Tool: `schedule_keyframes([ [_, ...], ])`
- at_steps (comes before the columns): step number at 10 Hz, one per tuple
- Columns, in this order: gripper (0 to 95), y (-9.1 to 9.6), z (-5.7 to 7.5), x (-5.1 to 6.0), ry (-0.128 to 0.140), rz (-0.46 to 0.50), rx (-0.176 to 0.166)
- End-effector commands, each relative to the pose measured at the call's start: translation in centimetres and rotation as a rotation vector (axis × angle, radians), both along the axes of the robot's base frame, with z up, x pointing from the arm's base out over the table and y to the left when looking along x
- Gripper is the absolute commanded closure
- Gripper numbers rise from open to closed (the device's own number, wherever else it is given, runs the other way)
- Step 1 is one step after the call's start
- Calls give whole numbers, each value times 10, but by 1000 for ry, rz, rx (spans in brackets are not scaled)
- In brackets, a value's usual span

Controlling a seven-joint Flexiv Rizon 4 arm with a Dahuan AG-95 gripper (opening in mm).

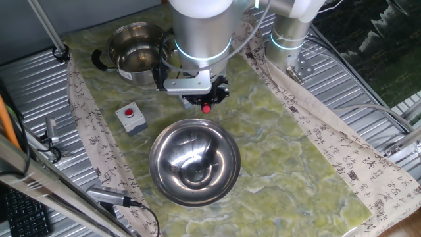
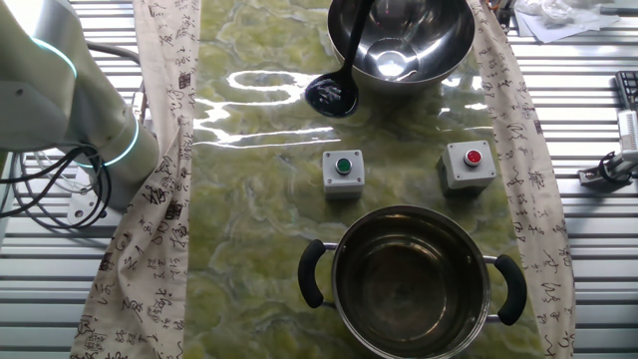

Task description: Scoop water with a large spoon from one bowl to another

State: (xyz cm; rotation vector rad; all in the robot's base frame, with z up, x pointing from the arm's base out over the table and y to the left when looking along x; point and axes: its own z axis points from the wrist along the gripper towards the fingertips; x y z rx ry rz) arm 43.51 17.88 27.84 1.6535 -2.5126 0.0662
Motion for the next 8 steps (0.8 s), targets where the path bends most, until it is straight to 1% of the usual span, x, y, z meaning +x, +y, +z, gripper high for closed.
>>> schedule_keyframes([
  [1, 950, 0, 0, -1, 3, 24, 19],
  [2, 950, 0, 0, -1, 7, 31, 22],
  [3, 950, 0, 0, -1, 8, 28, 21],
  [5, 950, 0, 0, -1, 10, 24, 29],
  [6, 950, 0, 0, -1, 10, 22, 23],
  [8, 950, 0, 0, -1, 10, 20, 27],
])
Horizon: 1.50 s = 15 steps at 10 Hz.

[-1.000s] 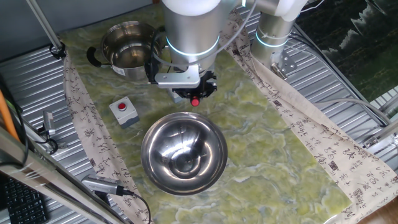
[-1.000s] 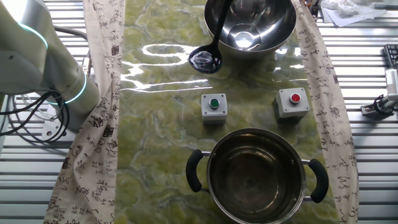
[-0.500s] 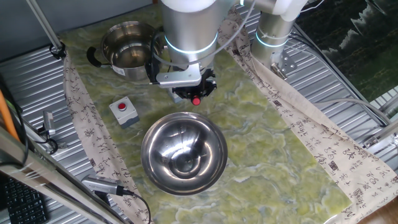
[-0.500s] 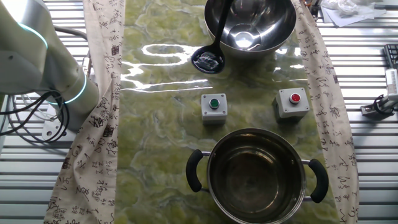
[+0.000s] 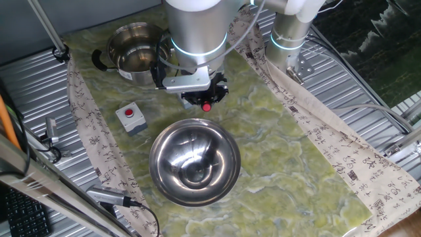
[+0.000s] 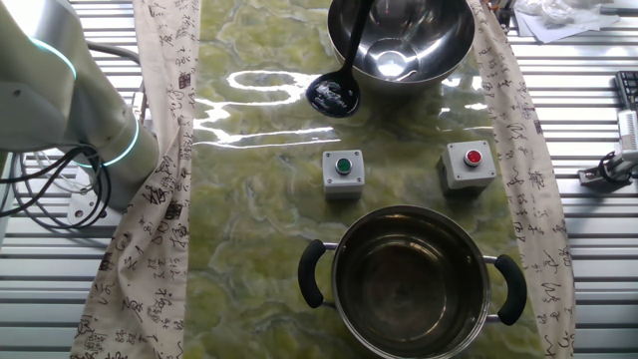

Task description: Scoop water with a large spoon from one bowl to another

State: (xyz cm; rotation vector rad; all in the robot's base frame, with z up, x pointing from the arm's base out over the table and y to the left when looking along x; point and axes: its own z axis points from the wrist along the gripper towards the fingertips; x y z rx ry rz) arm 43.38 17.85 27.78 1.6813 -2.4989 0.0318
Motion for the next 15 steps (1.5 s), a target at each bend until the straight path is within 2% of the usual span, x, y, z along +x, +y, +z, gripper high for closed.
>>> schedule_keyframes([
  [1, 950, 0, 0, 1, -3, 2, 7],
  [4, 950, 0, 0, 1, -4, -1, 23],
  [10, 950, 0, 0, 1, 0, 1, 13],
  [15, 950, 17, 11, 23, 13, -8, 7],
])
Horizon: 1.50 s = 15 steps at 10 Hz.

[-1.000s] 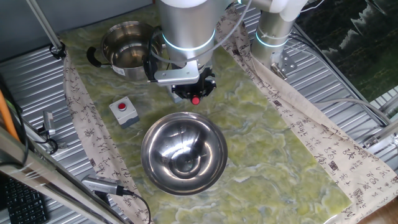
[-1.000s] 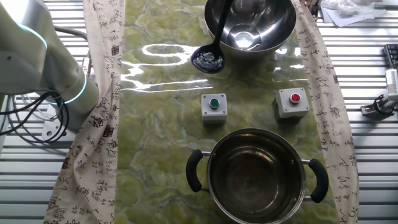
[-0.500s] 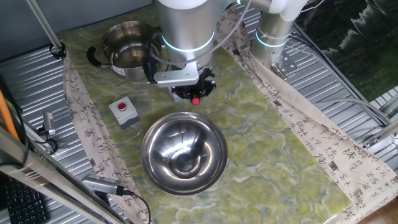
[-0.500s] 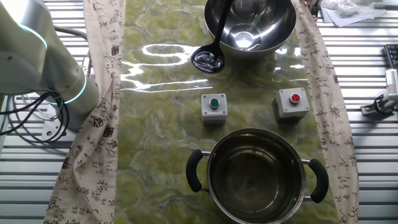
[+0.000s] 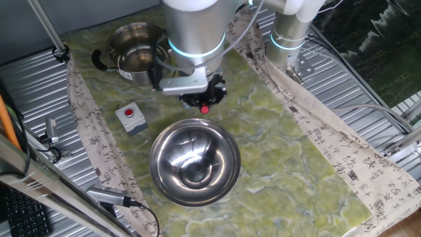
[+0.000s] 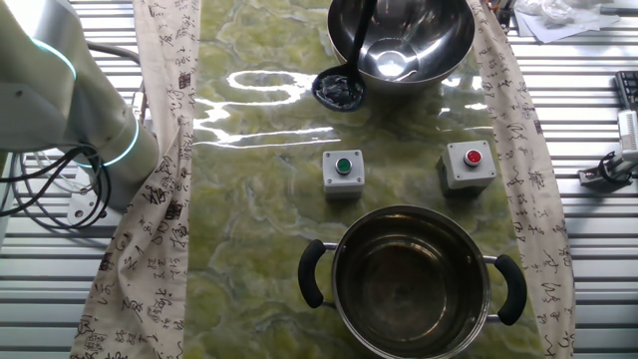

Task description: Scoop water with a large spoon from one bowl to another

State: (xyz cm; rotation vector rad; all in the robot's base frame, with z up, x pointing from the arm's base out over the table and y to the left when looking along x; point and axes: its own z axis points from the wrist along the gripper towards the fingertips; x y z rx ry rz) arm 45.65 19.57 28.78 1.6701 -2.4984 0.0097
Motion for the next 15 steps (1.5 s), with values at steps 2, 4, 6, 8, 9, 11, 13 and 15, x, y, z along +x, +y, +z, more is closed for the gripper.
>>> schedule_keyframes([
  [2, 950, 11, 6, 15, 9, -3, -2],
  [4, 950, 22, 10, 26, 18, -11, -5],
  [6, 950, 35, 13, 36, 24, -22, -9],
  [8, 950, 47, 12, 44, 26, -34, -10],
  [9, 950, 54, 11, 47, 26, -45, -11],
  [11, 950, 71, 9, 56, 26, -65, -14],
  [13, 950, 87, 6, 65, 24, -84, -14],
  [15, 950, 100, 4, 73, 24, -97, -16],
])
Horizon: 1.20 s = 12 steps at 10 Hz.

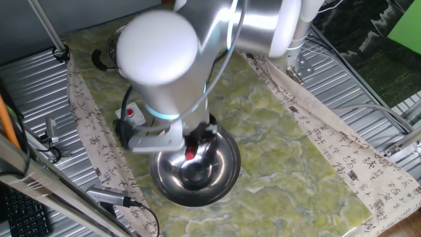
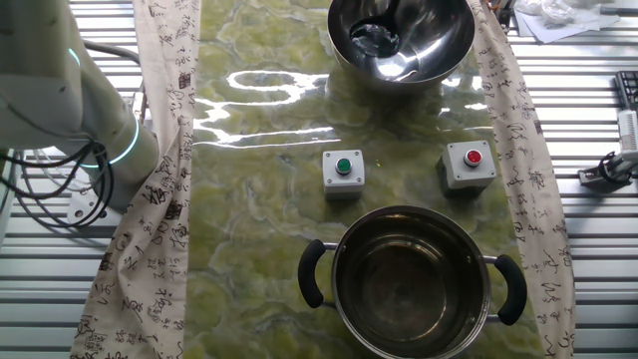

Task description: Scoop water with a large spoon from one bowl to another

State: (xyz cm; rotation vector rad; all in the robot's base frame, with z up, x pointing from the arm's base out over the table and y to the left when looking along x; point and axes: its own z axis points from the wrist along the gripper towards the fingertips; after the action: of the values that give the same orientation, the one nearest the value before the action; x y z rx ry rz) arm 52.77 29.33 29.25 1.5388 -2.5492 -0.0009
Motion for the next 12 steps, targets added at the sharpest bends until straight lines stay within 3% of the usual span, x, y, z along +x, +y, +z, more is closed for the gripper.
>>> schedule_keyframes([
  [1, 950, 12, -1, 8, 3, -16, -6],
  [5, 950, 36, -8, 27, 3, -39, -12],
  [12, 950, 41, -19, 49, -11, -35, -3],
])
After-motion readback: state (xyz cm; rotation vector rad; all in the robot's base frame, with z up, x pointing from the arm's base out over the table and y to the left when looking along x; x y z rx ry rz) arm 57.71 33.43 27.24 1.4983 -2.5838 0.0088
